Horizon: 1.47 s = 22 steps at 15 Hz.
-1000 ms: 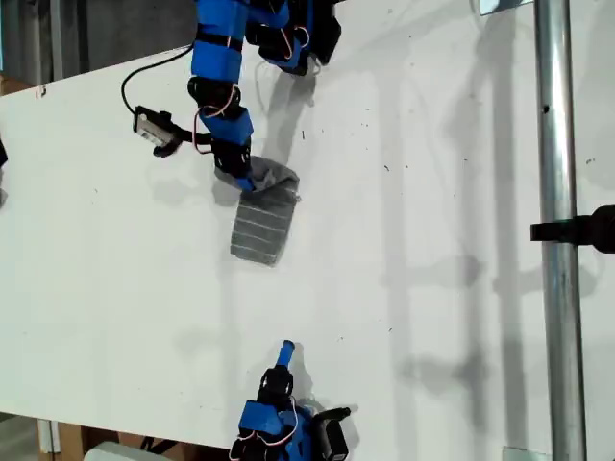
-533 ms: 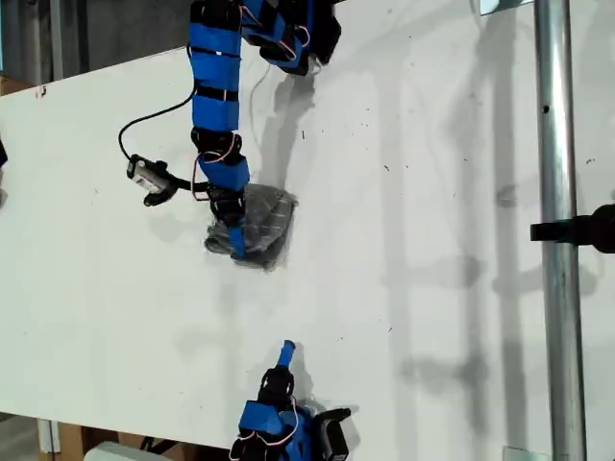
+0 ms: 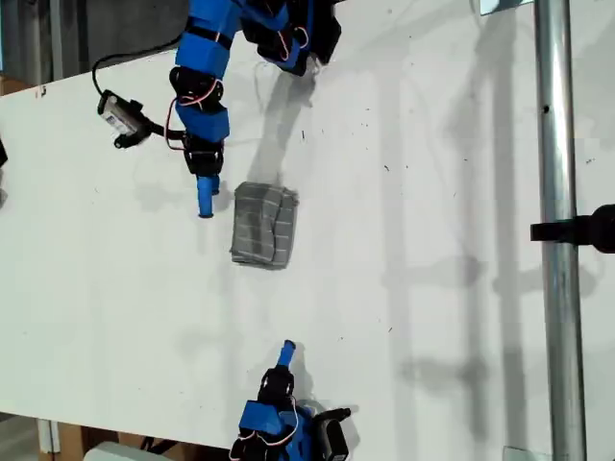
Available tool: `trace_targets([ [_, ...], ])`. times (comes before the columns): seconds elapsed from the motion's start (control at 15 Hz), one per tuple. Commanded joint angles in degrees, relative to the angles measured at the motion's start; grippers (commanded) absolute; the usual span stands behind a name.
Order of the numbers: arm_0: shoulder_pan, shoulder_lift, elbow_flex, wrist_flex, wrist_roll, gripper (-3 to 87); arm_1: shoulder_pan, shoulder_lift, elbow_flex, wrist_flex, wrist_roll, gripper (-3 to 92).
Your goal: Grasp corners of a towel and fold twice.
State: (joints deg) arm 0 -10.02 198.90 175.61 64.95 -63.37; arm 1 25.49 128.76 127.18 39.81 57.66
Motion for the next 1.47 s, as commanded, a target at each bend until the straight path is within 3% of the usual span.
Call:
trace_targets([
  [0.0, 0.2, 0.5, 1.0, -1.7, -0.4, -0.6, 1.4, 24.6, 14.4, 9.0, 4.0, 58.8],
  [0.13, 0.1, 0.5, 3.0, -1.8, -0.6, -1.4, -0.2, 38.5, 22.8, 20.0, 7.8, 58.6],
  [0.27, -0.2, 0.5, 3.2, 1.1, -8.3, -1.6, -2.1, 49.3, 27.9, 29.2, 11.1, 58.3],
  [0.33, -1.0, 0.5, 3.2, 6.1, -16.1, -1.3, -2.3, 57.1, 30.0, 35.0, 12.7, 58.3],
  [0.4, -1.7, 0.3, 3.2, 9.0, -14.2, -1.2, -2.5, 59.8, 30.7, 39.2, 13.6, 58.2],
  [0.47, -1.5, 0.3, 3.2, 9.0, -3.3, -1.0, -3.4, 59.2, 30.8, 39.0, 12.6, 57.9],
  [0.53, 1.9, 0.2, 3.1, 9.3, -0.5, -1.0, -4.4, 59.3, 31.1, 37.8, 10.8, 57.9],
  [0.6, 8.1, 0.4, 3.0, 9.4, -4.9, -1.2, -5.6, 59.4, 31.1, 37.4, 9.6, 57.7],
  [0.67, 10.5, 0.4, 3.0, 9.4, -10.7, -1.2, -5.0, 59.4, 31.7, 37.9, 10.3, 12.8],
  [0.73, 10.6, 0.4, 3.0, 9.4, -9.1, -1.2, -4.4, 59.9, 33.1, 37.4, 10.5, 7.9],
  [0.87, 10.6, 0.4, 3.0, 9.2, 7.5, -1.3, -2.5, 60.0, 36.0, 38.8, 13.4, 7.9],
  [1.13, 10.5, 0.4, 3.1, 9.1, 8.3, -1.3, 1.6, 60.0, 37.8, 44.1, 13.4, 7.2],
  [1.4, 10.5, 0.4, 3.1, 9.1, 8.3, -1.3, 3.5, 60.0, 37.6, 44.2, 13.4, 7.2],
])
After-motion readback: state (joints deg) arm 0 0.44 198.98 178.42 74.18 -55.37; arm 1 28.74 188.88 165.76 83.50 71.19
